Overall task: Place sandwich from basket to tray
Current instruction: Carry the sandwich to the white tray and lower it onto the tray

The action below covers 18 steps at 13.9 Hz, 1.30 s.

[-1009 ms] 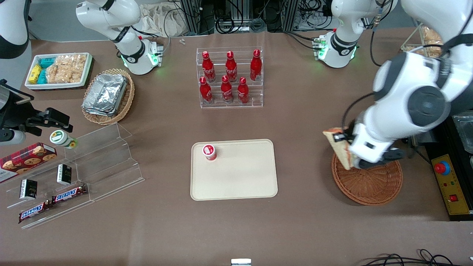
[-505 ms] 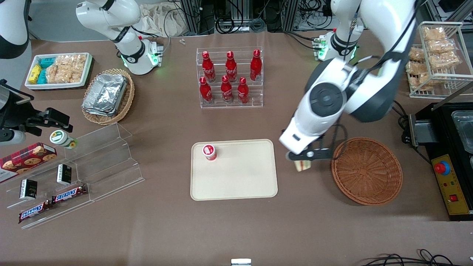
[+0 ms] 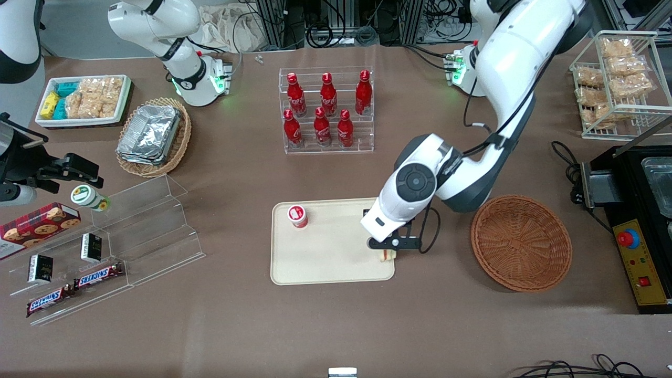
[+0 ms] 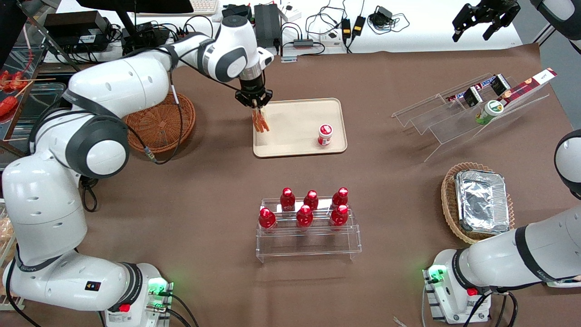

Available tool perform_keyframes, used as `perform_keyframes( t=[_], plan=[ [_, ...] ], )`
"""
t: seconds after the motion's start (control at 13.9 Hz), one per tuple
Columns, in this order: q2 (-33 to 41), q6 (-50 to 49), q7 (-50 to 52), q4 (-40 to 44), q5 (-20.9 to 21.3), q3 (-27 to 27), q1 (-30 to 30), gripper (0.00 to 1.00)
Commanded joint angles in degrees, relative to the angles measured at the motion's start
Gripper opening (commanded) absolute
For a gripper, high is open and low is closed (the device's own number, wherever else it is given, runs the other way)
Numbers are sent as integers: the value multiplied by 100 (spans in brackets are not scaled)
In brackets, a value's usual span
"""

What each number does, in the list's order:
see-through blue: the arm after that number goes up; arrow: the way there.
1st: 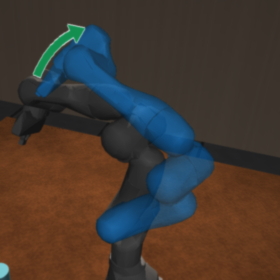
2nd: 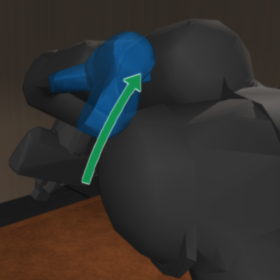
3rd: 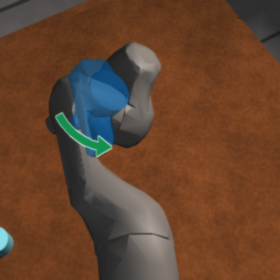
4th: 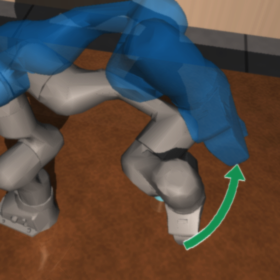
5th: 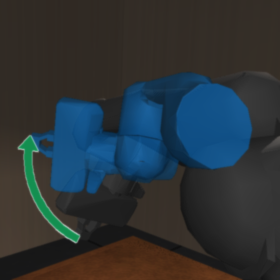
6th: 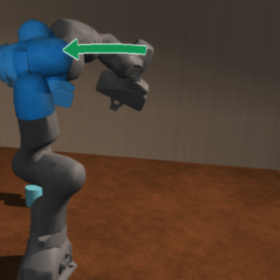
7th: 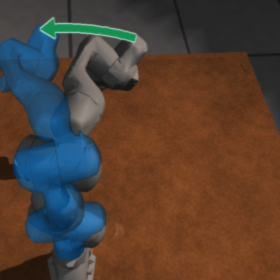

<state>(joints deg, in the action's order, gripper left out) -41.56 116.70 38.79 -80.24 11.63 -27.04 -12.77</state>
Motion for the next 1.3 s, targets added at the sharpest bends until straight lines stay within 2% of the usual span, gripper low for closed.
perform_keyframes(
  t=[0.0,0.29,0.36,0.43,0.5,0.58,0.72,0.86,1.15,1.23],
  plan=[
    [-238,63,-20,140,68,15,-68,0],
    [-493,204,-20,140,86,15,-68,0],
    [-484,213,-20,140,68,15,-68,21],
    [-484,204,-12,149,68,23,-59,63],
    [-476,143,41,166,42,23,-59,88],
    [-449,134,76,158,33,23,-67,99],
    [-388,-172,59,192,15,15,2,99],
    [-169,-839,-142,245,-186,-29,274,99],
    [366,-2069,-1134,464,-529,-38,880,99],
    [612,-2351,-1389,465,-495,-12,951,99]
  ],
)
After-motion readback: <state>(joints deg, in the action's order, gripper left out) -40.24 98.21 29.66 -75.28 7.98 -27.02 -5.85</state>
